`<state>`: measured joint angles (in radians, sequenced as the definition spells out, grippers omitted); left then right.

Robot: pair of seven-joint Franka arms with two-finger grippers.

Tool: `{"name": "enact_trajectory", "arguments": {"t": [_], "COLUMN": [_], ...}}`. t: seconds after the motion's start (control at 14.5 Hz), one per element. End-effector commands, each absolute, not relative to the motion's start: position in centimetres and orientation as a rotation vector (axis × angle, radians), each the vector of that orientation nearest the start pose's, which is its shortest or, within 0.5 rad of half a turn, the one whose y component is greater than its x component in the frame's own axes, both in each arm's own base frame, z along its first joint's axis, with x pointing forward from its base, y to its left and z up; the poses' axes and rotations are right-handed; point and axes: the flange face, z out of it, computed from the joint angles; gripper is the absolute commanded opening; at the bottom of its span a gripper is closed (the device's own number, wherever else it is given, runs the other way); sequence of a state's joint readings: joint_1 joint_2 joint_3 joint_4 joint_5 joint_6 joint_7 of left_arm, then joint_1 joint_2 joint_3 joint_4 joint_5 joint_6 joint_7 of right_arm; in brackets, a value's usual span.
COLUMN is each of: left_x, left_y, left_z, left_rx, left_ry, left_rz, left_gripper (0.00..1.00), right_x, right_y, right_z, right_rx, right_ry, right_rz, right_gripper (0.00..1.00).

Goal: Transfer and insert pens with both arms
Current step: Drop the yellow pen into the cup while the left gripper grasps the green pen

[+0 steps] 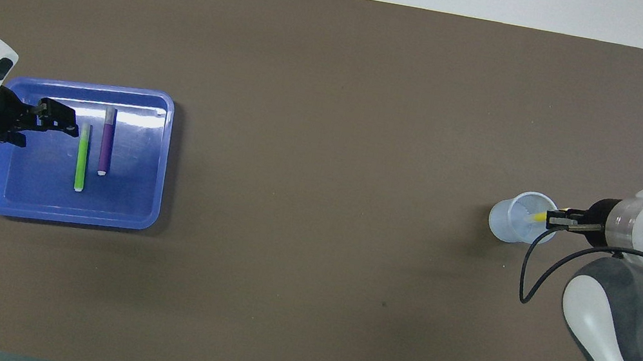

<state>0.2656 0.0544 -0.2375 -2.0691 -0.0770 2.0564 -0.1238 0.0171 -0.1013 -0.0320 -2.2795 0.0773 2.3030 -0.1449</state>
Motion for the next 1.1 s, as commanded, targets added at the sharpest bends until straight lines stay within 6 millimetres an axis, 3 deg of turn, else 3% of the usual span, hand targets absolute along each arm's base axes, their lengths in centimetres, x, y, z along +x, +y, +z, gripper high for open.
{"name": "enact_trajectory", "arguments": {"t": [0.0, 0.34, 0.48, 0.9, 1.03], "left_x": [56.0, 56.3, 56.3, 55.6, 55.5], "left_y": [1.4, 1.3, 1.4, 1.3, 1.2], "left_z": [36.2, 32.3, 31.9, 30.2, 29.9], "left_rx": [-3.179, -3.148, -3.140, -3.145, -3.146], "left_ry": [0.052, 0.205, 0.221, 0.211, 0.212], "left_rz": [0.070, 0.074, 0.074, 0.100, 0.092], "left_gripper": [1.00, 0.87, 0.73, 0.66, 0.63], "right_x": [51.3, 51.6, 51.6, 51.4, 51.4], "right_y": [-1.5, -1.7, -1.7, -1.5, -1.6], "right_z": [39.9, 39.0, 38.7, 38.5, 38.5], "right_rx": [-3.097, -3.114, -3.116, -3.118, -3.118], "right_ry": [-0.150, -0.167, -0.168, -0.172, -0.169], "right_rz": [-0.197, -0.197, -0.190, -0.183, -0.183], "right_gripper": [0.00, 0.00, 0.00, 0.01, 0.32]}}
